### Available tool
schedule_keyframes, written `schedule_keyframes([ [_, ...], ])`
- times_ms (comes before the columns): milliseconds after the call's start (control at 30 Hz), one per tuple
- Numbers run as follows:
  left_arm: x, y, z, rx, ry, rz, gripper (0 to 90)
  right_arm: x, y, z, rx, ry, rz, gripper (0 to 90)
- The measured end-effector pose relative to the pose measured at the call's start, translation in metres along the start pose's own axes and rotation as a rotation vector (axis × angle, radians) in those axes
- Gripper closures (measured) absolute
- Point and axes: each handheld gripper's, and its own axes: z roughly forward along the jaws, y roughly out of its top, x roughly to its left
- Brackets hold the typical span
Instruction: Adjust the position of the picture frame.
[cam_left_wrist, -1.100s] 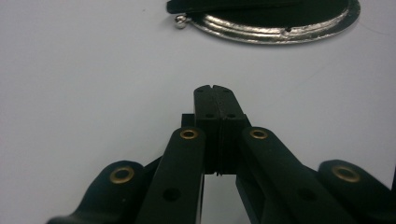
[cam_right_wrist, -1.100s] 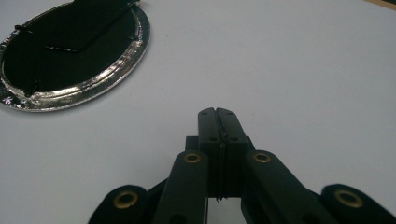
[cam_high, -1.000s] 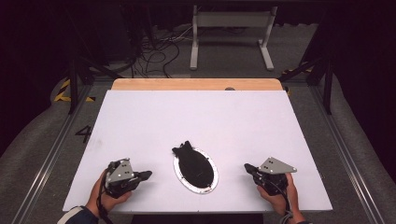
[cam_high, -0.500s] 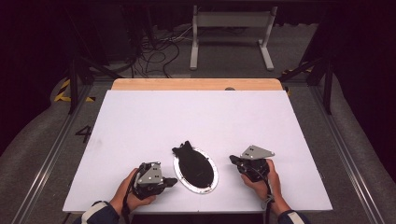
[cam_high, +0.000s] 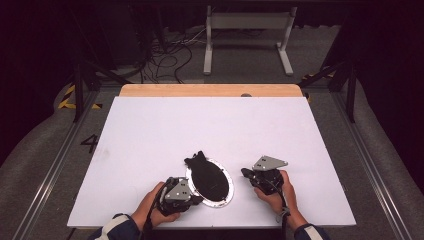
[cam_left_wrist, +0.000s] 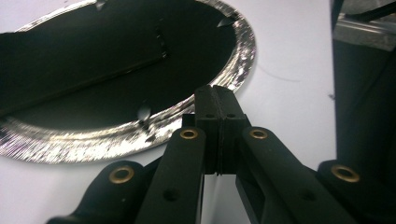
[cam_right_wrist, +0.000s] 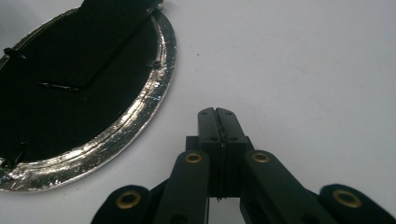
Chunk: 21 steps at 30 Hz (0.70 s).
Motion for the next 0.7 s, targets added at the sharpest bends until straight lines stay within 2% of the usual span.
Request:
schedule_keyframes([
  [367,-0.001,0.004,0.007,0.007,0.013,0.0,90.0,0.009,-0.001,0.001,0.013,0.031,-0.034,90.0],
  [467,-0.001,0.008,0.012,0.003,0.019,-0.011,90.0,0.011,-0.002,0.0,0.014,0.037,-0.039,90.0],
  [700,0.0,0.02,0.023,0.004,0.017,-0.004,90.0,0.014,-0.004,-0.005,0.009,0.055,-0.045,90.0],
])
